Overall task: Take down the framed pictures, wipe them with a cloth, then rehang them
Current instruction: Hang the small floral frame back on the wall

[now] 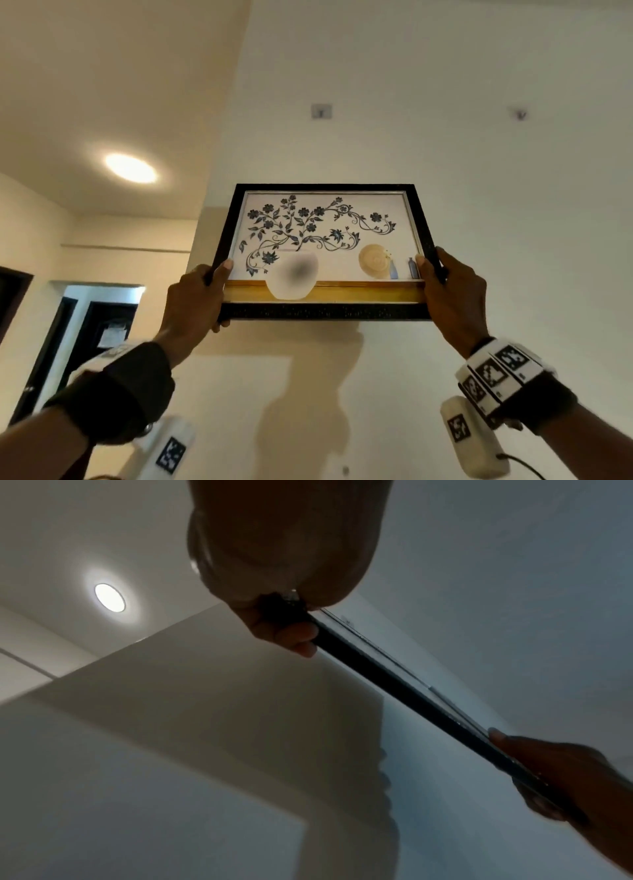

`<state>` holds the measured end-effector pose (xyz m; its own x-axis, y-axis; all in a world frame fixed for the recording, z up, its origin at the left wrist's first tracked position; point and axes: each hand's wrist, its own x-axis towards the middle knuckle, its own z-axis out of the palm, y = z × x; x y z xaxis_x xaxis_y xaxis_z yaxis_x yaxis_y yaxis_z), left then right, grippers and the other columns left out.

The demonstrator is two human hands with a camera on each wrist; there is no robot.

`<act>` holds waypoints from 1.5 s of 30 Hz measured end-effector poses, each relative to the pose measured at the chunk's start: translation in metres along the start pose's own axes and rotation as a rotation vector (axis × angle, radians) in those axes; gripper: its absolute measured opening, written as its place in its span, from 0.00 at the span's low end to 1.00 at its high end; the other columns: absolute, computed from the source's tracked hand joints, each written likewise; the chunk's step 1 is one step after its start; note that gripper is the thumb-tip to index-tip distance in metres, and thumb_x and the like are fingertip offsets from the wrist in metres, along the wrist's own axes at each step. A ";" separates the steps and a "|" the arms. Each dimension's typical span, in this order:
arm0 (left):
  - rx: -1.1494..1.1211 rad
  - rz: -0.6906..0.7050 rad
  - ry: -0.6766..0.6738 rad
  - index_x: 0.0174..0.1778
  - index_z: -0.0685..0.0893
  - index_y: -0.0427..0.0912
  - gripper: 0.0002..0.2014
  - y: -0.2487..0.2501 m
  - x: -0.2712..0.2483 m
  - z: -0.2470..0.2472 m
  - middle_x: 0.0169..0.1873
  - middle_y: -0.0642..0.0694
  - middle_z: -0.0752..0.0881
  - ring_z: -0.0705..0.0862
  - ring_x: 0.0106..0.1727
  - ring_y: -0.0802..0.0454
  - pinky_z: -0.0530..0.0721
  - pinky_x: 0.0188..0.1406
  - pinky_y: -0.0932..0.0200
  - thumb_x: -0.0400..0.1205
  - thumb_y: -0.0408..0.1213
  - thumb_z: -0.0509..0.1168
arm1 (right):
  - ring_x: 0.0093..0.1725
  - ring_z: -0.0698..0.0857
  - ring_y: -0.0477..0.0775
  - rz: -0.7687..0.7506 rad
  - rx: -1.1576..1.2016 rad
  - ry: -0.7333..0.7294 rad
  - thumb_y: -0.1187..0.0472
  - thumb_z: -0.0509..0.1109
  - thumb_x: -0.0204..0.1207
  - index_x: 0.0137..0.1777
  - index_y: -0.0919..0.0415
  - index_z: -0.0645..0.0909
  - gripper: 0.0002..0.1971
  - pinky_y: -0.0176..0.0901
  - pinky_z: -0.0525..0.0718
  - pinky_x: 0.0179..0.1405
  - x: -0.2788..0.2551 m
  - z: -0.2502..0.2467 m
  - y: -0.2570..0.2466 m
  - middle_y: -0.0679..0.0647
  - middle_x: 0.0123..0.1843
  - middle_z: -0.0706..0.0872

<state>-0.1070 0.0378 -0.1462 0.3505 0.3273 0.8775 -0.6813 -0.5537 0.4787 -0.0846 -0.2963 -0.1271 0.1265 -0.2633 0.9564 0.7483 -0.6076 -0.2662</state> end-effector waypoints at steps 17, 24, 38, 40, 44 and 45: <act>-0.039 0.326 0.023 0.80 0.69 0.40 0.26 -0.010 0.224 0.057 0.62 0.44 0.81 0.84 0.42 0.49 0.85 0.26 0.67 0.87 0.46 0.61 | 0.60 0.84 0.67 -0.077 -0.108 0.224 0.51 0.61 0.86 0.69 0.67 0.80 0.21 0.45 0.79 0.57 0.193 0.121 0.015 0.68 0.62 0.85; -0.149 0.355 0.054 0.79 0.71 0.39 0.27 0.009 0.278 0.065 0.66 0.39 0.80 0.86 0.36 0.44 0.88 0.24 0.63 0.86 0.45 0.64 | 0.64 0.81 0.66 -0.144 -0.106 0.285 0.54 0.61 0.87 0.66 0.70 0.81 0.20 0.43 0.76 0.59 0.236 0.126 0.002 0.69 0.65 0.83; -0.133 0.313 0.035 0.67 0.78 0.30 0.19 0.019 0.296 0.068 0.62 0.33 0.83 0.84 0.29 0.47 0.85 0.19 0.64 0.85 0.39 0.66 | 0.62 0.82 0.67 -0.148 -0.256 0.182 0.52 0.65 0.85 0.63 0.73 0.82 0.22 0.45 0.76 0.55 0.259 0.131 0.004 0.70 0.60 0.85; -0.118 0.290 0.041 0.70 0.76 0.31 0.21 0.019 0.292 0.066 0.62 0.35 0.82 0.84 0.32 0.45 0.87 0.20 0.63 0.84 0.39 0.67 | 0.63 0.81 0.67 -0.146 -0.258 0.170 0.52 0.64 0.85 0.64 0.73 0.82 0.22 0.45 0.76 0.56 0.257 0.129 0.001 0.70 0.61 0.84; -0.039 0.263 0.062 0.64 0.77 0.33 0.19 0.024 0.284 0.064 0.58 0.38 0.83 0.87 0.39 0.40 0.91 0.38 0.50 0.84 0.43 0.67 | 0.62 0.81 0.67 -0.147 -0.300 0.147 0.51 0.62 0.86 0.63 0.71 0.82 0.22 0.44 0.74 0.53 0.256 0.127 -0.002 0.69 0.61 0.84; 0.001 0.260 0.082 0.65 0.78 0.33 0.21 0.027 0.283 0.063 0.59 0.36 0.83 0.87 0.45 0.37 0.91 0.46 0.44 0.83 0.45 0.67 | 0.61 0.81 0.67 -0.141 -0.305 0.148 0.50 0.62 0.86 0.61 0.71 0.83 0.22 0.43 0.72 0.51 0.257 0.126 -0.002 0.69 0.60 0.85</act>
<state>0.0143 0.0675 0.1172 0.1106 0.2353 0.9656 -0.7411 -0.6278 0.2379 0.0284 -0.2678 0.1344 -0.0767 -0.2531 0.9644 0.5203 -0.8353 -0.1778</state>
